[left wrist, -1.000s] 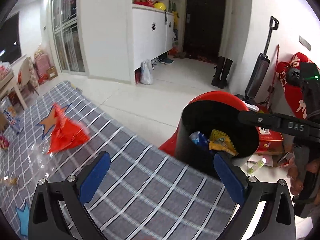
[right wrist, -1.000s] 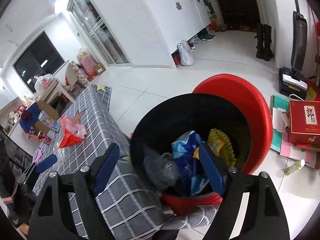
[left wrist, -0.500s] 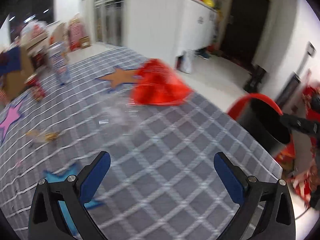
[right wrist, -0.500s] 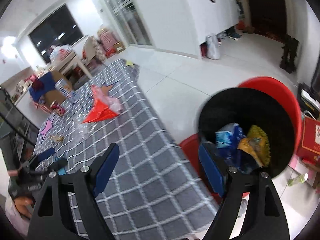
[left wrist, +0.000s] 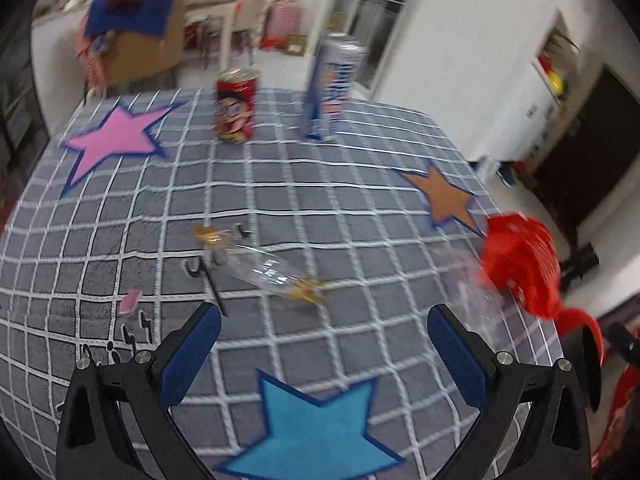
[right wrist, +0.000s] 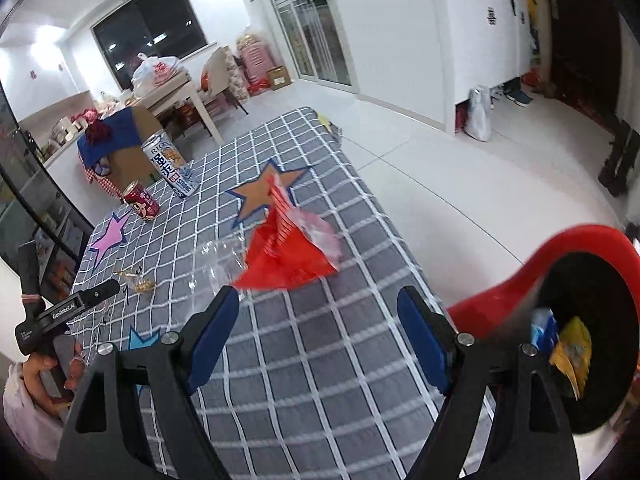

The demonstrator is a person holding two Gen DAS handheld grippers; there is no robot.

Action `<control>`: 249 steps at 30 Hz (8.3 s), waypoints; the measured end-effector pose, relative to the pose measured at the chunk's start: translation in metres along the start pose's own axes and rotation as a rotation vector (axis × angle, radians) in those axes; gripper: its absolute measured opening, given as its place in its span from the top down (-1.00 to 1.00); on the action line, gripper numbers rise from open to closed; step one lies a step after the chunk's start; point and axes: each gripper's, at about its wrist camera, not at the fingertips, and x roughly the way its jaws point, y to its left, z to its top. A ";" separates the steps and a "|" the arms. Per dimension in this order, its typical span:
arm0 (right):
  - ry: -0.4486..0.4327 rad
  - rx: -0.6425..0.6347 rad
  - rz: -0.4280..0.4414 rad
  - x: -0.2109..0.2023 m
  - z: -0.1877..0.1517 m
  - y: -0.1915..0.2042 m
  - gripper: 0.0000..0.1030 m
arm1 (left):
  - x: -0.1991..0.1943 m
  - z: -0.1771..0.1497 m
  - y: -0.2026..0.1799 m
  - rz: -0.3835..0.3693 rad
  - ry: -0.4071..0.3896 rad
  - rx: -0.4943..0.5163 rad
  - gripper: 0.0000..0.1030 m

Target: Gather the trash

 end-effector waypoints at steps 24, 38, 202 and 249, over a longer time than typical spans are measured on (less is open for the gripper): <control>0.083 -0.009 0.004 0.101 0.018 0.026 0.53 | 0.076 0.020 0.009 0.208 0.029 0.072 -1.00; 0.033 -0.029 0.078 0.041 -0.001 0.035 0.63 | 0.038 0.001 0.019 0.089 -0.023 0.099 -1.00; -0.155 0.429 -0.100 -0.112 -0.097 -0.265 0.17 | 0.020 -0.193 -0.467 -0.292 -0.006 0.832 -1.00; -0.470 0.052 -0.324 -0.160 -0.161 -0.036 -1.00 | -0.129 -0.199 -0.206 -0.207 -0.366 0.556 -1.00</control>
